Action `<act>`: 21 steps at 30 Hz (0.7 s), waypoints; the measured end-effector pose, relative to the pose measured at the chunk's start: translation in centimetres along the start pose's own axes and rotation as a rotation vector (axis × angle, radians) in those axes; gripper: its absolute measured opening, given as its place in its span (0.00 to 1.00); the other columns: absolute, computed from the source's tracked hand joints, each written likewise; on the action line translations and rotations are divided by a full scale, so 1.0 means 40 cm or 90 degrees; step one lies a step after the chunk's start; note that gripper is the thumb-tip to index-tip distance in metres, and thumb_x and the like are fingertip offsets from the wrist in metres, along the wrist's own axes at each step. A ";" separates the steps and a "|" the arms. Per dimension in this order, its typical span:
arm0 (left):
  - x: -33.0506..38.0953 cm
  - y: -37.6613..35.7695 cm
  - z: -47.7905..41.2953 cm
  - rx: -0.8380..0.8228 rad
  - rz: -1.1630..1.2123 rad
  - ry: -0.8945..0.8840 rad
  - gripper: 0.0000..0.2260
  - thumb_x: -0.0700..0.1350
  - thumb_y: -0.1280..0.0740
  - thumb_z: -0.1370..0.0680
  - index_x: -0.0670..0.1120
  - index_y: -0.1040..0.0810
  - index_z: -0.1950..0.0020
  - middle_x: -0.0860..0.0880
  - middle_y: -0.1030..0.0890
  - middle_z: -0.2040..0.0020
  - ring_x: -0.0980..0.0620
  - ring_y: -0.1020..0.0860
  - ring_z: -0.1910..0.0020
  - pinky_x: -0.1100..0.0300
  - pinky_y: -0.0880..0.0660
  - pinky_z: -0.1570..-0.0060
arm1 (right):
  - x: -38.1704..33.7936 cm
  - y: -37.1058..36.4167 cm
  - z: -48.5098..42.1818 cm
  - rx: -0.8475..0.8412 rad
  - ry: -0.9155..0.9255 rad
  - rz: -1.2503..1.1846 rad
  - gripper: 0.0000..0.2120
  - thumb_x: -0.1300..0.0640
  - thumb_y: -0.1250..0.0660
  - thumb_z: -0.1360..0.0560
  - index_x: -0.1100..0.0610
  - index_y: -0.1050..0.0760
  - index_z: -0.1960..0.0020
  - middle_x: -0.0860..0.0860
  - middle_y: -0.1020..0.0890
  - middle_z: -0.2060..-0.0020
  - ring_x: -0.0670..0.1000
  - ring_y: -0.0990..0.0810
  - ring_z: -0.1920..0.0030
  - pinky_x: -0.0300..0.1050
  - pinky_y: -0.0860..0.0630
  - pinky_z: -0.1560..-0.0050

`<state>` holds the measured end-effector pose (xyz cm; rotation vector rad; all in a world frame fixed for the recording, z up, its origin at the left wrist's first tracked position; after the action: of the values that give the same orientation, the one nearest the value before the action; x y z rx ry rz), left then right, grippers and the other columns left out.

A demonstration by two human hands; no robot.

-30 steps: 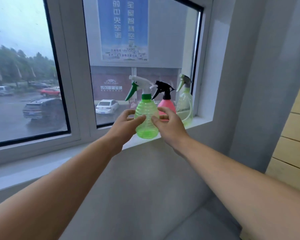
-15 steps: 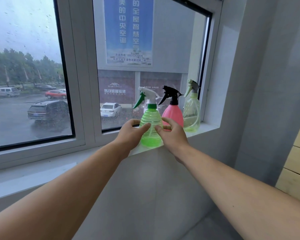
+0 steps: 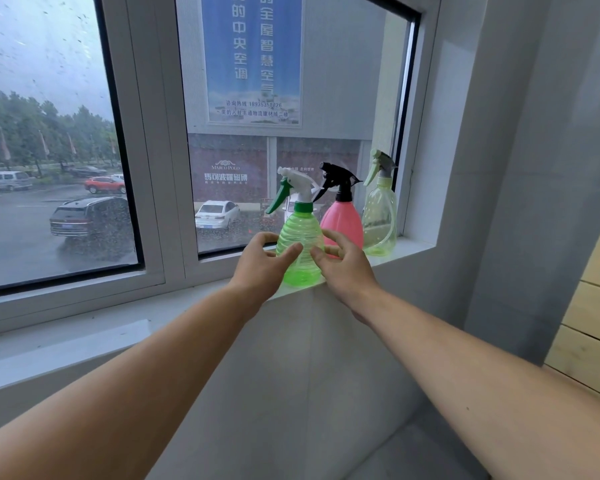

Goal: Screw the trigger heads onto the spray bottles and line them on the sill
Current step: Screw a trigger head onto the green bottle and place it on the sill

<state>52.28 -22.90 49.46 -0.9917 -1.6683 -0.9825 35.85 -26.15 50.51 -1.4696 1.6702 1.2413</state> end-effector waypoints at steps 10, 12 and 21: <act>0.011 0.032 0.014 0.028 -0.032 0.008 0.30 0.55 0.26 0.24 0.45 0.30 0.26 0.43 0.18 0.39 0.46 0.20 0.43 0.55 0.27 0.45 | 0.005 0.015 0.016 -0.002 -0.005 0.012 0.31 0.49 0.31 0.24 0.48 0.39 0.24 0.51 0.25 0.35 0.50 0.24 0.37 0.46 0.26 0.38; 0.024 0.047 0.031 0.040 -0.027 0.009 0.31 0.55 0.26 0.23 0.45 0.32 0.25 0.44 0.20 0.37 0.47 0.22 0.42 0.55 0.29 0.46 | 0.006 0.041 0.027 0.017 -0.007 0.028 0.30 0.48 0.31 0.24 0.49 0.36 0.25 0.50 0.24 0.37 0.49 0.23 0.40 0.47 0.25 0.40; 0.040 -0.032 0.193 -0.004 0.033 -0.023 0.13 0.50 0.25 0.23 0.43 0.21 0.45 0.44 0.18 0.58 0.52 0.19 0.62 0.52 0.18 0.54 | 0.114 0.176 0.171 0.040 -0.089 0.011 0.09 0.53 0.31 0.24 0.53 0.23 0.45 0.52 0.18 0.53 0.52 0.17 0.53 0.52 0.17 0.52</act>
<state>48.35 -15.98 48.86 -1.0569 -1.6628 -0.9413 27.06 -22.15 45.65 -1.3030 1.6166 1.2601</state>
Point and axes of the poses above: each hand's wrist, its own z-axis away from the middle knuckle, its own y-axis out of the back of the hand, x = y × z, the point moved 10 cm from there along -z, towards the middle knuckle
